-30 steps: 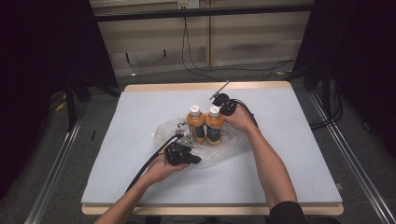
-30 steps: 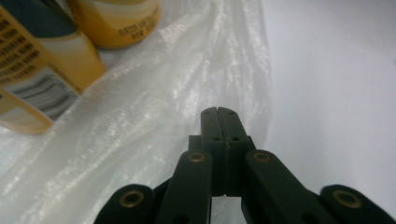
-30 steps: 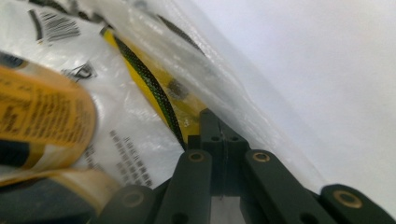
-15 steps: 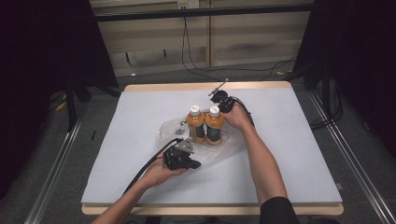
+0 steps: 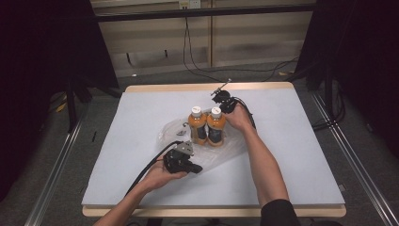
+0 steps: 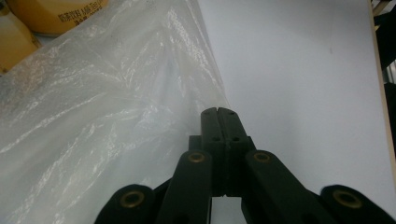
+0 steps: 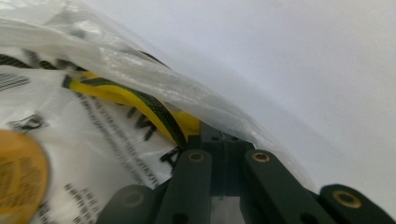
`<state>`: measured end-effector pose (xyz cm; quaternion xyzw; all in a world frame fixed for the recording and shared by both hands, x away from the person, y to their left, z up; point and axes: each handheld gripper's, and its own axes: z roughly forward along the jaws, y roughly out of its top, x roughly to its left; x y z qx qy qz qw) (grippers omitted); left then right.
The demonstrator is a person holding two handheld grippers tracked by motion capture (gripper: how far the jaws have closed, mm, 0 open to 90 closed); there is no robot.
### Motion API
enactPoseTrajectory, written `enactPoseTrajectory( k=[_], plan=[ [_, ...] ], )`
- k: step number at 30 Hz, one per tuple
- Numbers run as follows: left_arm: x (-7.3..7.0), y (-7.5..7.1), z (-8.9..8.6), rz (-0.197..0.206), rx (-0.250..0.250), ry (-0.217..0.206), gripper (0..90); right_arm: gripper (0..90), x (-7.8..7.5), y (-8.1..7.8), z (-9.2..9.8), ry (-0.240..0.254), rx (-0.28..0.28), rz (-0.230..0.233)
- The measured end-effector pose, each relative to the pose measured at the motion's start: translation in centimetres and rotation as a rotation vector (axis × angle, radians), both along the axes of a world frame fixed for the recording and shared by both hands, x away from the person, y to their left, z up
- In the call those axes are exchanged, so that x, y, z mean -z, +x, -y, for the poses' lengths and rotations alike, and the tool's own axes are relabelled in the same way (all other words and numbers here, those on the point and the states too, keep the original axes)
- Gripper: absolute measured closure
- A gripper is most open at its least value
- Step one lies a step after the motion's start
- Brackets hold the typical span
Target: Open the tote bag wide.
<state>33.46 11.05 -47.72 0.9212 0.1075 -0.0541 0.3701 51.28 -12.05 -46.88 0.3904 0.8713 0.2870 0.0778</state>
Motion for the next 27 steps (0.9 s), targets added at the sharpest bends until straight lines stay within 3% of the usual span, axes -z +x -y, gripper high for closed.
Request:
enactPoseTrajectory(
  k=[2, 6, 7, 8, 9, 10, 11, 13, 14, 15, 17, 21, 27],
  plan=[
    [-0.1, 0.1, -0.1, -0.001, 0.005, 0.010, 90.0, 90.0, -0.2, -0.2, 0.0, 0.011, -0.007, -0.004],
    [-0.4, 0.2, -0.1, -0.001, -0.018, -0.043, 90.0, 90.0, -1.5, -1.1, 0.5, 0.057, -0.033, 0.020],
    [-0.9, 0.1, -0.2, -0.005, -0.021, -0.059, 90.0, 90.0, -2.2, -1.4, 0.8, 0.102, -0.033, 0.033],
    [-0.9, 0.1, -0.2, -0.005, -0.021, -0.059, 90.0, 90.0, -2.2, -1.4, 0.8, 0.102, -0.033, 0.033],
    [-1.1, 0.1, -0.3, -0.007, -0.022, -0.080, 90.0, 90.0, -2.6, -1.5, 1.1, 0.123, -0.040, 0.052],
    [-1.3, 0.2, -0.5, 0.000, -0.013, -0.074, 90.0, 90.0, -3.1, -1.8, 1.4, 0.147, -0.049, 0.058],
    [-1.5, 0.2, -0.6, -0.001, -0.039, -0.116, 90.0, 90.0, -3.8, -2.2, 1.7, 0.171, -0.047, 0.069],
    [-1.8, 0.3, -0.8, -0.001, -0.045, -0.117, 90.0, 90.0, -4.2, -2.4, 1.9, 0.176, -0.049, 0.074],
    [-1.8, 0.3, -0.9, -0.006, -0.056, -0.143, 90.0, 90.0, -4.6, -2.7, 2.1, 0.171, -0.053, 0.085],
    [-2.1, 0.3, -1.1, 0.014, -0.059, -0.130, 90.0, 90.0, -4.8, -2.8, 2.4, 0.176, -0.055, 0.088],
    [-2.2, 0.5, -1.4, 0.006, -0.072, -0.152, 90.0, 90.0, -5.4, -3.4, 3.1, 0.201, -0.050, 0.109],
    [-2.8, 0.5, -2.0, 0.034, -0.105, -0.202, 90.0, 90.0, -6.3, -4.4, 4.5, 0.221, -0.033, 0.143],
    [-3.9, 0.8, -3.3, 0.082, -0.155, -0.224, 88.1, 90.0, -7.0, -6.7, 6.8, 0.241, -0.009, 0.198]
  ],
)
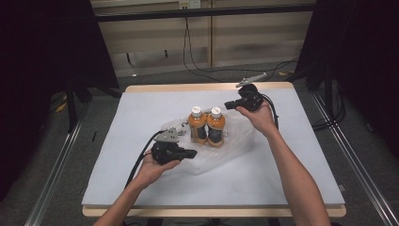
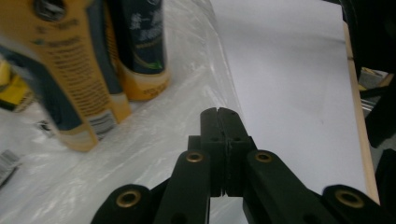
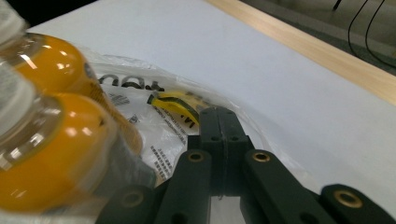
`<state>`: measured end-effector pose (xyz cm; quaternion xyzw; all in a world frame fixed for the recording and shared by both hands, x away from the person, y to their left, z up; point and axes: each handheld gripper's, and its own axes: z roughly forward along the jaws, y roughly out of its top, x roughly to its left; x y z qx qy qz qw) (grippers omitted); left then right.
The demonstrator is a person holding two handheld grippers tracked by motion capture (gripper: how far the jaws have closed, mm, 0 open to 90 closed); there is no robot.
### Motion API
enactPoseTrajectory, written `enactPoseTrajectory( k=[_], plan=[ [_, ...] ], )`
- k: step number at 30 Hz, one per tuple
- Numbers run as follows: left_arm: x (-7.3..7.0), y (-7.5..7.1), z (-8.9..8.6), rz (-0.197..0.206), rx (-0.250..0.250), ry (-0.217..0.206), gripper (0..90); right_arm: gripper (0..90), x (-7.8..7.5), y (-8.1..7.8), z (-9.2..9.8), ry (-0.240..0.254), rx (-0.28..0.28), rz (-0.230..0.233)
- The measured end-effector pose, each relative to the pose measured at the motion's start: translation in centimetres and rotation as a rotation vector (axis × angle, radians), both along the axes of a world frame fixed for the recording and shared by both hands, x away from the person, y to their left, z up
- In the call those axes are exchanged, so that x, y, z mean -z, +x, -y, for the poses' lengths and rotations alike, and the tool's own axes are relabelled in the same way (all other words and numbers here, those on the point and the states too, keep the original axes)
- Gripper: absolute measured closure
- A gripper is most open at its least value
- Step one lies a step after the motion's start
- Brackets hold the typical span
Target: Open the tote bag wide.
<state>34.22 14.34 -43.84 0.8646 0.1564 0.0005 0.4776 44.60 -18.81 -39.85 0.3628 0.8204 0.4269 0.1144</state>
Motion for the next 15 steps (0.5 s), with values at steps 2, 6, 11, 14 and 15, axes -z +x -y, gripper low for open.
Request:
enactPoseTrajectory(
  k=[2, 6, 11, 14, 15],
  plan=[
    [-0.1, 0.0, -0.3, 0.007, -0.015, -0.012, 85.6, 90.0, -0.2, -0.8, 0.8, 0.016, 0.014, 0.013],
    [-0.7, -0.1, -1.2, 0.046, -0.071, -0.036, 73.4, 82.2, -0.7, -2.3, 2.2, 0.032, 0.034, 0.043],
    [-1.5, -0.7, -2.6, 0.100, -0.106, -0.047, 54.2, 66.7, -1.5, -4.7, 3.5, 0.063, 0.039, 0.083],
    [-1.7, -0.9, -3.6, 0.114, -0.145, -0.051, 47.9, 52.8, -1.7, -6.1, 4.1, 0.085, 0.049, 0.106],
    [-1.7, -0.8, -3.9, 0.115, -0.161, -0.047, 39.5, 49.4, -1.6, -7.0, 4.6, 0.106, 0.052, 0.114]
  ],
)
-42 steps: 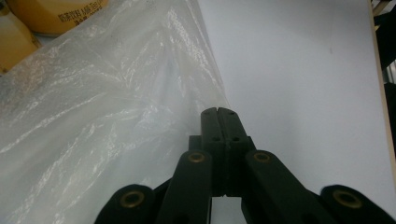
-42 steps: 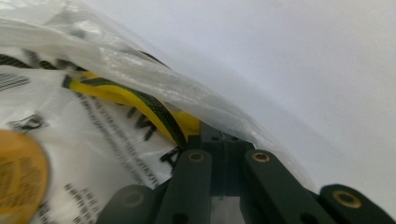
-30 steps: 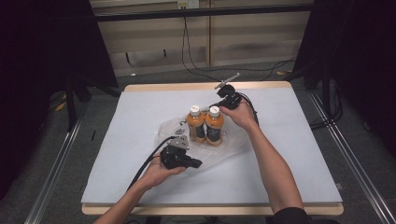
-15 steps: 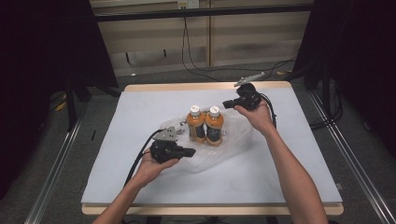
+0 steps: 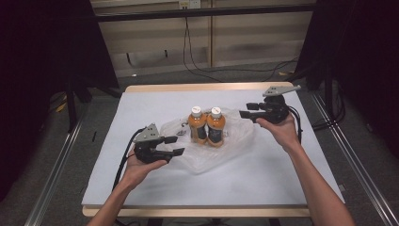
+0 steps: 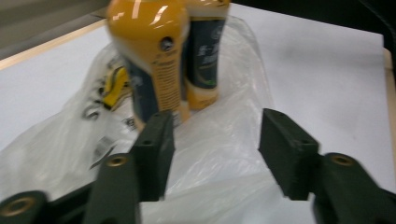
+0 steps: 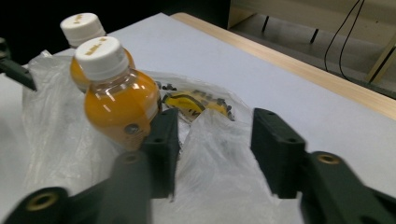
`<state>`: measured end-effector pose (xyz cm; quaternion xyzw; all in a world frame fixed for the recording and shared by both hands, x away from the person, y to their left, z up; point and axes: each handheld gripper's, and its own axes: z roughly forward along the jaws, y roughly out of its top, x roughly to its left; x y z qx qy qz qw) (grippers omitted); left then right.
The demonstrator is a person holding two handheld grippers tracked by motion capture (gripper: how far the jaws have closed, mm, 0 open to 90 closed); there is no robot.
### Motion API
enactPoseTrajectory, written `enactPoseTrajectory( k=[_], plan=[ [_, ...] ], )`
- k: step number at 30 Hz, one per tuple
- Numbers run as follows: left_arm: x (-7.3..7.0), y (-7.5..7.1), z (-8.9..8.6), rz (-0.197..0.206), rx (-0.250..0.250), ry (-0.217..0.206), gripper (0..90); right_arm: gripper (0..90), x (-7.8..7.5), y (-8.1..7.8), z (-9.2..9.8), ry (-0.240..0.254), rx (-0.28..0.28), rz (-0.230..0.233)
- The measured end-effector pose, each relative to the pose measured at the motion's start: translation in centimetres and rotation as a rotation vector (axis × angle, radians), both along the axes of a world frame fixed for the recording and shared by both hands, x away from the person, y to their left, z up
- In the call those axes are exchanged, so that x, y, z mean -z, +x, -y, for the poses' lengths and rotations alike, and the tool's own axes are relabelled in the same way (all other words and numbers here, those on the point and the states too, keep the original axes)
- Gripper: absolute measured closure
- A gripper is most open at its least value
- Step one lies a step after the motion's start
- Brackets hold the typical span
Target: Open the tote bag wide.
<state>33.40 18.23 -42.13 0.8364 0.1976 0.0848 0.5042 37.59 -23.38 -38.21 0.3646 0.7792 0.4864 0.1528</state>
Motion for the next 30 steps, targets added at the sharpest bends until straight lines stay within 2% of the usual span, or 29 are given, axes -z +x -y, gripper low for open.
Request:
enactPoseTrajectory(
  k=[1, 2, 3, 4, 5, 6, 11, 12, 14, 15, 17, 18, 19, 20, 21, 22, 23, 25, 27, 28, 29, 30],
  plan=[
    [-0.1, 0.0, -0.6, -0.009, -0.038, -0.001, 35.4, 45.0, 0.1, -0.5, 0.2, 0.005, 0.003, 0.008],
    [-0.1, 0.0, -0.6, -0.009, -0.038, -0.001, 32.7, 45.0, 0.1, -0.5, 0.2, 0.005, 0.003, 0.008],
    [-0.1, 0.0, -1.0, -0.007, -0.060, 0.003, 28.7, 32.8, 0.1, -1.4, 0.5, 0.008, 0.022, 0.015],
    [-0.1, 0.0, -1.2, -0.010, -0.069, -0.004, 28.7, 32.8, 0.1, -1.4, 0.5, 0.008, 0.022, 0.015],
    [-0.1, -0.1, -1.7, -0.006, -0.088, 0.001, 25.7, 28.5, 0.1, -1.8, 0.6, 0.008, 0.030, 0.019],
    [-0.1, -0.2, -1.9, -0.005, -0.101, 0.001, 23.1, 20.2, 0.1, -2.3, 0.8, 0.015, 0.045, 0.025],
    [-0.4, -0.7, -3.6, 0.002, -0.150, 0.016, 12.7, 8.1, 0.4, -4.9, 1.6, 0.019, 0.044, 0.017],
    [-0.5, -0.9, -3.8, 0.002, -0.160, 0.010, 12.7, 8.1, 0.4, -4.9, 1.6, 0.019, 0.044, 0.017],
    [-0.6, -1.4, -4.6, 0.020, -0.180, 0.027, 10.8, 6.4, 0.6, -5.9, 1.9, 0.014, 0.044, 0.026],
    [-0.6, -1.6, -5.0, 0.029, -0.202, 0.020, 10.3, 6.3, 1.0, -7.2, 2.3, 0.033, 0.050, 0.024],
    [-0.6, -2.1, -5.8, 0.030, -0.220, 0.010, 10.0, 6.2, 1.2, -7.6, 2.5, 0.032, 0.056, 0.028],
    [-0.7, -2.3, -6.1, 0.035, -0.235, 0.003, 8.9, 6.3, 1.7, -8.7, 2.9, 0.043, 0.072, 0.030],
    [-0.7, -2.5, -6.6, 0.043, -0.251, -0.011, 8.9, 6.3, 1.7, -8.7, 2.9, 0.043, 0.072, 0.030],
    [-0.6, -2.6, -7.0, 0.027, -0.246, -0.041, 7.9, 6.7, 1.9, -9.2, 3.2, 0.040, 0.085, 0.030],
    [-0.6, -2.8, -7.6, 0.010, -0.272, -0.065, 7.4, 7.4, 2.2, -9.7, 3.4, 0.024, 0.096, 0.038],
    [-0.5, -2.9, -7.9, 0.008, -0.285, -0.079, 5.2, 6.6, 2.4, -10.3, 3.5, 0.012, 0.126, 0.041],
    [-0.4, -3.1, -8.2, 0.003, -0.290, -0.085, 4.6, 6.7, 2.9, -11.0, 4.0, 0.022, 0.136, 0.029],
    [-0.1, -3.6, -8.5, 0.002, -0.314, -0.065, 4.5, 6.6, 3.0, -11.3, 4.2, 0.028, 0.145, 0.019],
    [0.3, -4.3, -8.7, 0.008, -0.315, -0.038, 4.3, 6.4, 3.4, -12.2, 4.6, 0.031, 0.154, 0.008],
    [0.5, -4.5, -8.9, 0.013, -0.295, -0.028, 4.0, 6.5, 3.4, -12.8, 4.8, 0.027, 0.161, 0.006],
    [0.6, -4.9, -9.1, 0.010, -0.287, -0.030, 3.3, 6.5, 3.5, -13.2, 5.0, 0.030, 0.169, 0.005],
    [0.8, -5.2, -9.2, 0.013, -0.300, -0.044, 2.7, 6.5, 3.6, -13.7, 5.2, 0.040, 0.177, 0.006]
  ],
)
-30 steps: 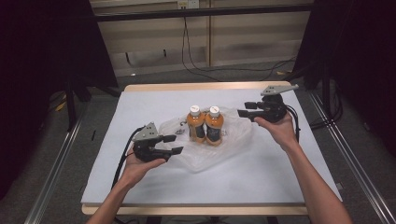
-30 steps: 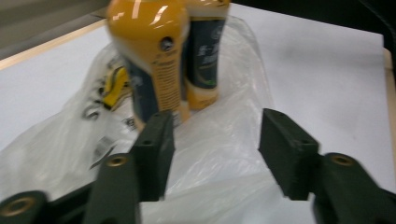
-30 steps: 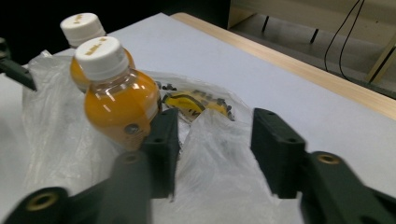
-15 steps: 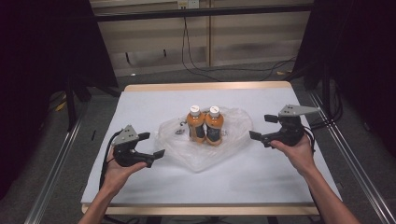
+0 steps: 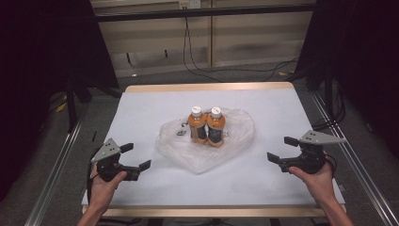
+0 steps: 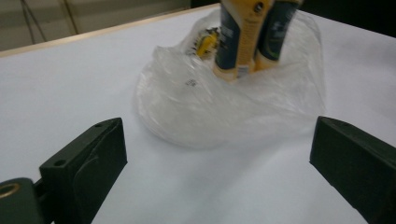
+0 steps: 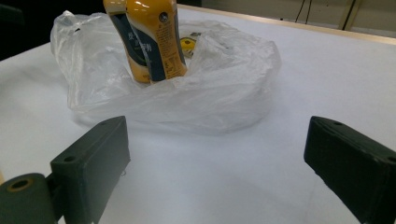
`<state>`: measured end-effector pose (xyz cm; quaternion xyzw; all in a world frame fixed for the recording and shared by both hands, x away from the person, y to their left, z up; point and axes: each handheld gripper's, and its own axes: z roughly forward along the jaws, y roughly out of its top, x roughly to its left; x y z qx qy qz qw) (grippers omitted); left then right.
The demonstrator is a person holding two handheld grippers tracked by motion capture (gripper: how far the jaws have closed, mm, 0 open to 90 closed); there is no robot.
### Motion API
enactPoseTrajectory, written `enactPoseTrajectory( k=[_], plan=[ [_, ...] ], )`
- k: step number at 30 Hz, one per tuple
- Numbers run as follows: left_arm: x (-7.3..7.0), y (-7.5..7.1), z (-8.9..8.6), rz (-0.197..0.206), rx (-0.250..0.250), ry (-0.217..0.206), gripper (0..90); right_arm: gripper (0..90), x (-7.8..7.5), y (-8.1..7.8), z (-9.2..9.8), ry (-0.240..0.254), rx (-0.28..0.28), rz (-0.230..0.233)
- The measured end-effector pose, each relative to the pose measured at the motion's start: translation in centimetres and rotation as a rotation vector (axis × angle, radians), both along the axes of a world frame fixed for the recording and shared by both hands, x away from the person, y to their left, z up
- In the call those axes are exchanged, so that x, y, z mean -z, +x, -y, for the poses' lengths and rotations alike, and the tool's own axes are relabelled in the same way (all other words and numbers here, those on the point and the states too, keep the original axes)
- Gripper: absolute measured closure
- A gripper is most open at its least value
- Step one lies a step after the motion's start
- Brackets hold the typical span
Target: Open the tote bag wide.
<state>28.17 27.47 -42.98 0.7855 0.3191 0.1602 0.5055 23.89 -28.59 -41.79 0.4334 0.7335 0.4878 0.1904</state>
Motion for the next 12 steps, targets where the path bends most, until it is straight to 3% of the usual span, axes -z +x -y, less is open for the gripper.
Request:
enactPoseTrajectory(
  k=[6, 9, 11, 12],
  plan=[
    [1.3, -1.1, -0.9, -0.032, -0.023, -0.046, 2.8, 7.4, 1.2, -2.4, 0.7, 0.038, 0.046, 0.024],
    [1.9, -1.4, -1.1, -0.024, -0.014, -0.009, 2.8, 6.9, 1.8, -3.2, 0.9, 0.033, 0.050, 0.009],
    [1.8, -1.3, -1.1, -0.022, -0.019, -0.025, 2.8, 6.9, 2.0, -3.5, 0.9, 0.057, 0.052, 0.006],
    [1.9, -1.2, -0.9, -0.014, -0.024, -0.028, 2.8, 6.6, 2.0, -3.6, 0.8, 0.037, 0.048, 0.012]
  ],
)
